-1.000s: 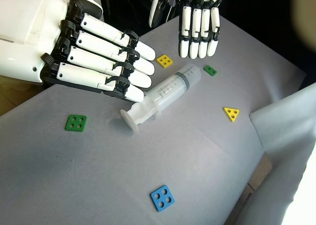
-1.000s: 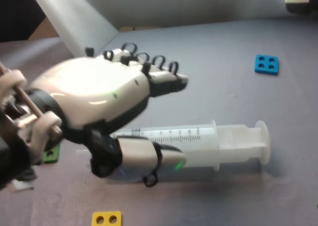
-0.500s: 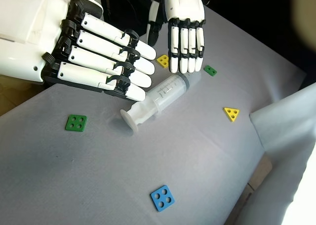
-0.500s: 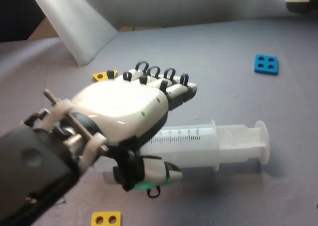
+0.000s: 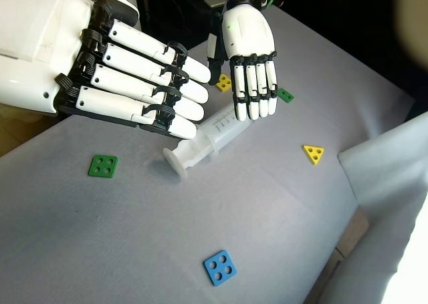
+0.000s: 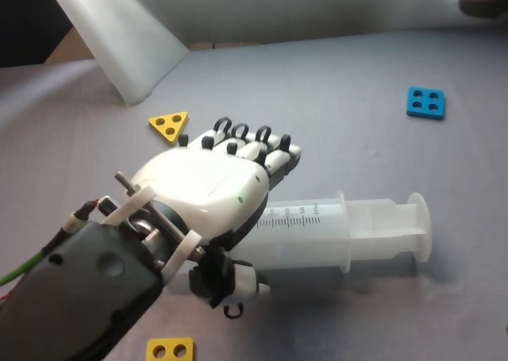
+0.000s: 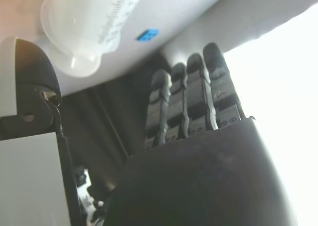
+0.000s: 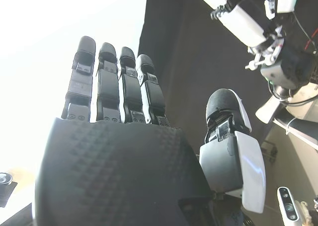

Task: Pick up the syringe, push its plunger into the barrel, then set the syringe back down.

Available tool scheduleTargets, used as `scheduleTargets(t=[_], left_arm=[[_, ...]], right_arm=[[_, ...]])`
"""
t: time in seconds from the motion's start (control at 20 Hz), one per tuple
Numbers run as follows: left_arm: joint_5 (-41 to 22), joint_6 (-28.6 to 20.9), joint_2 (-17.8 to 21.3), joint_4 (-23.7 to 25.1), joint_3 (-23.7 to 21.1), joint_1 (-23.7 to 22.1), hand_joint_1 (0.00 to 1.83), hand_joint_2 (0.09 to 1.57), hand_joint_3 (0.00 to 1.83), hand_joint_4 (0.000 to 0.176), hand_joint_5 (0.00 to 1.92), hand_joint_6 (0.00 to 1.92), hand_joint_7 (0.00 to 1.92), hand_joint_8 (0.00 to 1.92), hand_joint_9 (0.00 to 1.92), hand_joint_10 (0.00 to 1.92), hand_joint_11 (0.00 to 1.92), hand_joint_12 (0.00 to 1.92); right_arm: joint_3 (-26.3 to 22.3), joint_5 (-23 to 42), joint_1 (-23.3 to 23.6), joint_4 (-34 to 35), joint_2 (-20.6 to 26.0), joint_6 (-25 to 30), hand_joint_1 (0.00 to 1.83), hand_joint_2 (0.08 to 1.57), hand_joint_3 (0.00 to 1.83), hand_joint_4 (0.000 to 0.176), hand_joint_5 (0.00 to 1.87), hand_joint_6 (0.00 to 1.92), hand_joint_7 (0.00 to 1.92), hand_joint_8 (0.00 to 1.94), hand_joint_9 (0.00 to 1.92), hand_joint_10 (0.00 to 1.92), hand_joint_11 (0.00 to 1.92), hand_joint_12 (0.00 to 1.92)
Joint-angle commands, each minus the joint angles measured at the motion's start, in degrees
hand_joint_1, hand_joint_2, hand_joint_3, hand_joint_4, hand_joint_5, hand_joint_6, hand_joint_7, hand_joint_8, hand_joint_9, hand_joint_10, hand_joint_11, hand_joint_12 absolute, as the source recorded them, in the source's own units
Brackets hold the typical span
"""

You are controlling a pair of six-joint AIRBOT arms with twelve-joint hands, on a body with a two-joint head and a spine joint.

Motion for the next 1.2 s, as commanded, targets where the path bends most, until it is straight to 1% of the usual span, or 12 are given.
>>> scheduleTargets(t=[0.0,0.15,0.2,0.25,0.35,0.55,0.65,0.7,0.8,0.9,1.0,1.15], left_arm=[[-4.0,0.4,-0.7,4.0,0.5,-0.1,1.05,0.99,0.00,0.000,0.10,0.00,0.07,0.00,0.06,0.00,0.00,0.30],[-4.0,0.4,-3.7,4.1,2.8,0.5,1.06,1.00,0.00,0.000,0.11,0.00,0.08,0.00,0.08,0.00,0.00,0.35],[-4.0,0.4,-4.7,4.1,3.5,0.7,1.03,1.00,0.00,0.000,0.12,0.00,0.08,0.00,0.07,0.00,0.00,0.34],[-4.0,0.4,-5.8,4.3,4.2,1.0,1.02,0.99,0.00,0.000,0.13,0.01,0.08,0.00,0.07,0.00,0.00,0.33],[-4.1,0.4,-7.4,4.6,5.3,1.9,1.05,0.97,0.00,0.000,0.16,0.01,0.12,0.01,0.10,0.01,0.00,0.39],[-4.4,0.4,-8.9,5.5,6.8,3.1,1.04,0.97,0.00,0.000,0.16,0.00,0.12,0.00,0.10,0.00,0.00,0.36],[-4.4,0.3,-9.6,5.9,7.2,3.6,1.04,0.97,0.00,0.000,0.16,0.00,0.12,0.00,0.10,0.00,0.00,0.38],[-4.4,0.3,-10.0,5.7,7.4,3.7,1.04,0.97,0.00,0.000,0.16,0.00,0.13,0.00,0.11,0.00,0.00,0.42],[-5.3,0.3,-10.9,4.6,7.7,4.0,0.99,0.99,0.01,0.000,0.12,0.00,0.09,0.00,0.09,0.00,0.00,0.38],[-5.4,-0.2,-11.6,3.7,8.5,4.4,0.99,0.99,0.00,0.000,0.13,0.00,0.11,0.01,0.11,0.01,0.00,0.40],[-5.5,-1.6,-12.4,3.7,9.7,4.9,0.96,1.00,0.00,0.000,0.11,0.00,0.11,0.00,0.10,0.00,0.00,0.39],[-5.5,-3.5,-13.5,4.4,11.5,5.6,1.01,0.99,0.00,0.000,0.14,0.01,0.13,0.00,0.12,0.00,0.00,0.41]], right_arm=[[0.0,1.8,0.9,3.4,0.2,0.3,0.00,1.24,0.00,0.000,0.20,0.01,0.18,0.01,0.13,0.01,0.00,0.45],[-0.1,1.6,0.8,3.7,0.2,0.6,0.00,1.23,0.00,0.000,0.19,0.00,0.17,0.00,0.13,0.00,0.00,0.42],[0.0,1.4,0.8,3.7,0.2,0.7,0.00,1.23,0.00,0.000,0.22,0.01,0.21,0.00,0.17,0.01,0.00,0.59],[-0.1,1.4,0.8,3.7,0.2,0.8,0.00,1.24,0.00,0.000,0.19,0.01,0.18,0.01,0.14,0.01,0.00,0.51],[-0.1,1.4,0.8,4.1,0.1,1.0,0.00,1.24,0.00,0.000,0.20,0.01,0.19,0.01,0.16,0.01,0.00,0.53],[-0.1,0.7,0.8,4.3,0.1,1.0,0.00,1.24,0.00,0.000,0.20,0.00,0.19,0.00,0.15,0.00,0.00,0.50],[-0.1,-0.9,0.8,4.5,0.1,1.0,0.00,1.25,0.00,0.000,0.21,0.00,0.20,0.00,0.16,0.01,0.00,0.53],[-0.1,-1.9,0.8,4.5,0.1,1.0,0.00,1.24,0.00,0.000,0.22,0.01,0.22,0.01,0.18,0.01,0.00,0.58],[-0.1,-4.3,0.8,4.6,0.1,1.1,0.00,1.24,0.00,0.000,0.22,0.00,0.22,0.00,0.18,0.00,0.00,0.54],[-0.1,-6.5,0.8,4.7,0.1,1.6,0.00,1.24,0.00,0.000,0.23,0.01,0.22,0.00,0.18,0.01,0.00,0.54],[-0.1,-6.8,0.8,4.7,0.1,1.8,0.00,1.24,0.00,0.000,0.23,0.00,0.21,0.00,0.16,0.00,0.00,0.52],[-0.2,-7.3,0.8,4.7,0.1,2.2,0.00,1.25,0.00,0.000,0.23,0.00,0.20,0.00,0.16,0.00,0.00,0.53]])
